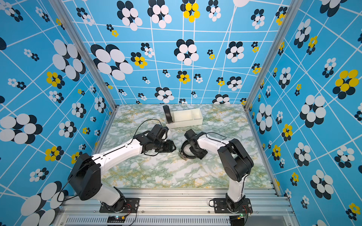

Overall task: Place the belts into the storage roll
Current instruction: Roll the belt at the center of the board.

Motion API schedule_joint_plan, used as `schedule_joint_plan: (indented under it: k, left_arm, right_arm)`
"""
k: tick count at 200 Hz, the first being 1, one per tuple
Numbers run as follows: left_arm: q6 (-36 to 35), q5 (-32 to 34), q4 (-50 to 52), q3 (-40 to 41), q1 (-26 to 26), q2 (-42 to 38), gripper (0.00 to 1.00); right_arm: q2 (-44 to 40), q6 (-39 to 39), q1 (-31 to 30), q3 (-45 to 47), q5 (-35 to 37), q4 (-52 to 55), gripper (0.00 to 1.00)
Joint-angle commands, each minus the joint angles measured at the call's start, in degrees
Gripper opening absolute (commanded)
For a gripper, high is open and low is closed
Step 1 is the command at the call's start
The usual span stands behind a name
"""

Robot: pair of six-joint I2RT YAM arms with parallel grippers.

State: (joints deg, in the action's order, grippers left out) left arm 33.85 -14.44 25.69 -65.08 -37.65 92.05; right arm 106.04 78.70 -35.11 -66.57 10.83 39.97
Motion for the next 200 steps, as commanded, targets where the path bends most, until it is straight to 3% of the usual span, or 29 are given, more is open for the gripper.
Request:
schedule_joint_plan:
  k: [1, 34, 74, 127, 200]
  left_arm:
    - [-4.55, -4.24, 0.35, -4.84, 1.48, 5.68, 0.57]
    - [-5.62, -8.13, -4.32, -10.88, 2.96, 13.68, 0.57]
    - [-8.19, -8.27, -0.06, -17.33, 2.98, 21.06, 0.57]
    - [-7.42, -3.96, 2.21, -12.21, 1.26, 19.64, 0.57]
    - [1.03, -0.86, -2.04, -8.73, -5.23, 20.16, 0.56]
  right_arm:
    - [6.02, -1.43, 0.05, 1.84, -6.26, -2.46, 0.15]
    - [6.15, -1.31, 0.31, 1.62, -6.43, -1.93, 0.15]
    - [6.79, -0.91, 0.62, 1.15, -6.94, -2.17, 0.15]
    - [7.43, -0.59, 0.59, 1.06, -7.59, -2.84, 0.16]
    - [6.82, -0.68, 0.31, 1.5, -8.28, -3.18, 0.16]
